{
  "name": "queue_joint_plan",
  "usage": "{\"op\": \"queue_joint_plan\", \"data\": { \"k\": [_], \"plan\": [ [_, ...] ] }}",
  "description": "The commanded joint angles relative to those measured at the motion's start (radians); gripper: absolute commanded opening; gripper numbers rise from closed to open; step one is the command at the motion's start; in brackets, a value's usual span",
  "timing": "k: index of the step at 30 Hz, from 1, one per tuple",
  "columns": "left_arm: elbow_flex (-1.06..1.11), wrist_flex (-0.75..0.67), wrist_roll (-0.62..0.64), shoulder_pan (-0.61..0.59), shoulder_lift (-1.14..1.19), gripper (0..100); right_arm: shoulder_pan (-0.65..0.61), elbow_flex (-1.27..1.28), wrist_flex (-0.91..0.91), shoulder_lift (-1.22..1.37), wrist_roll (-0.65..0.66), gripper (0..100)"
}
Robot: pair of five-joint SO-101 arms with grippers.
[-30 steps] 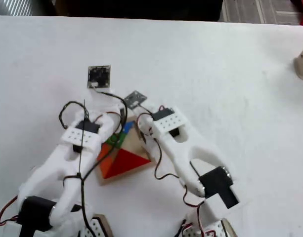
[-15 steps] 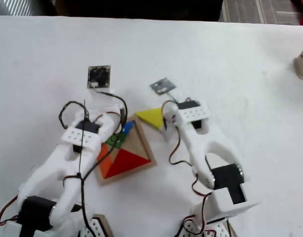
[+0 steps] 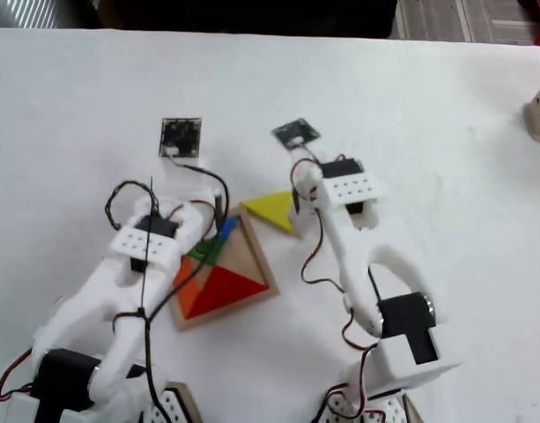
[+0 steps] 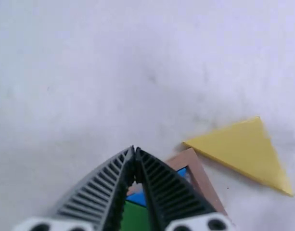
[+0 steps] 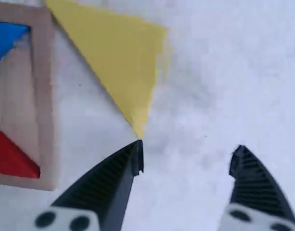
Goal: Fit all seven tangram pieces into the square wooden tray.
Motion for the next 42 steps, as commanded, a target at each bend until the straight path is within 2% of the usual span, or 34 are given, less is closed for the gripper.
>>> {"op": "queue_joint_plan", "data": {
  "k": [1,4,7,12,19,26,32,37,42],
  "plan": [
    [-0.054,-0.02,-0.064,-0.022,-0.004,2,-0.058,-0.048,0.012,-0.035,0.16,34.1],
    [-0.054,-0.054,-0.071,-0.056,-0.004,2,-0.093,-0.046,0.005,-0.018,0.27,34.1],
    [-0.054,-0.077,-0.071,-0.081,-0.004,2,-0.124,-0.046,-0.059,0.056,0.324,34.1],
    [-0.054,-0.077,-0.071,-0.082,-0.002,2,-0.15,-0.097,-0.134,0.131,0.287,34.1],
    [-0.048,-0.077,-0.072,-0.084,-0.001,2,-0.196,-0.14,-0.099,0.125,0.256,34.2],
    [-0.081,-0.084,-0.072,-0.082,0.084,2,-0.173,-0.14,-0.101,0.163,0.258,34.2],
    [-0.204,-0.081,-0.072,-0.079,0.245,2,-0.156,-0.143,-0.104,0.188,0.328,34.2],
    [-0.215,-0.081,-0.072,-0.079,0.259,2,-0.162,-0.141,-0.12,0.194,0.338,34.2],
    [-0.215,-0.081,-0.072,-0.079,0.259,2,-0.16,-0.14,-0.16,0.196,0.413,34.2]
  ]
}}
